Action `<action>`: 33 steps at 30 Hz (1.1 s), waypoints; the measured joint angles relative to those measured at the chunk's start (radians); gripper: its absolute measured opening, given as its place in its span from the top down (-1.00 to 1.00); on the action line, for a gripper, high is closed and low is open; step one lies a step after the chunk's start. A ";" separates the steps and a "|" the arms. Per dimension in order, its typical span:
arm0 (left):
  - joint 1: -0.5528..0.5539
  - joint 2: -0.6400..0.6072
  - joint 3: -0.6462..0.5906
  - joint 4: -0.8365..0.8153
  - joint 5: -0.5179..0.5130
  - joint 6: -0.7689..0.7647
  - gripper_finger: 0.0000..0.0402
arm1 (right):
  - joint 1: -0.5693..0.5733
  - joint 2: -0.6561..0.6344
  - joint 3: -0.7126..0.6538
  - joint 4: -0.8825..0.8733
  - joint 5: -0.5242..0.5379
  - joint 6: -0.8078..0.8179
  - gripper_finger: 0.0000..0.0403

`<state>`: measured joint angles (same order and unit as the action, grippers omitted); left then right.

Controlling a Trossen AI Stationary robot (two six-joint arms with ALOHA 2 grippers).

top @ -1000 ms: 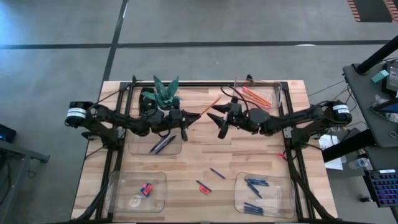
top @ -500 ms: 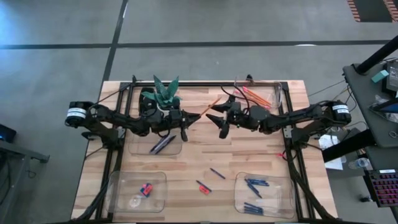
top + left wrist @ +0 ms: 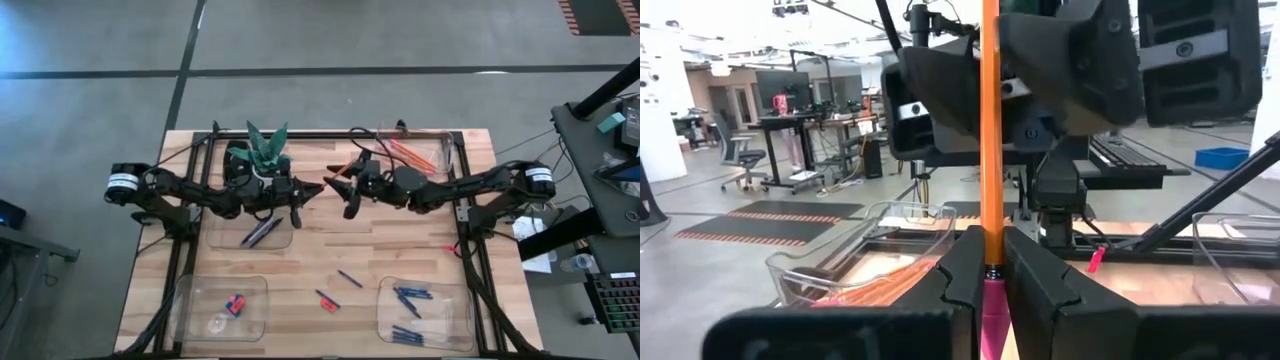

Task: Sort crayons/erasers/pens/pencils in bins
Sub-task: Put the orange pencil into the top right transparent bin

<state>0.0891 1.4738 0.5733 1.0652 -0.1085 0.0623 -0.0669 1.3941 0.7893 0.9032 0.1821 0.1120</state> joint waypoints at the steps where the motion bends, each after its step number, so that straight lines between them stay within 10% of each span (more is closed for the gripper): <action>1: 0.000 0.000 -0.003 0.000 0.000 0.000 0.92 | -0.002 0.004 0.010 -0.015 0.000 -0.001 0.26; 11: 0.001 0.000 -0.010 -0.005 -0.002 0.004 0.92 | -0.008 -0.005 0.022 -0.096 -0.006 -0.023 0.91; 22: 0.001 0.000 -0.006 -0.027 -0.003 -0.004 0.89 | -0.008 -0.011 0.022 -0.121 -0.006 -0.024 0.94; 33: 0.001 -0.001 0.036 -0.153 -0.005 -0.071 0.20 | -0.041 -0.027 0.151 -0.429 0.001 -0.058 0.95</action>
<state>0.0902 1.4731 0.6094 0.9123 -0.1136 -0.0092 -0.1079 1.3670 0.9399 0.4745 0.1833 0.0539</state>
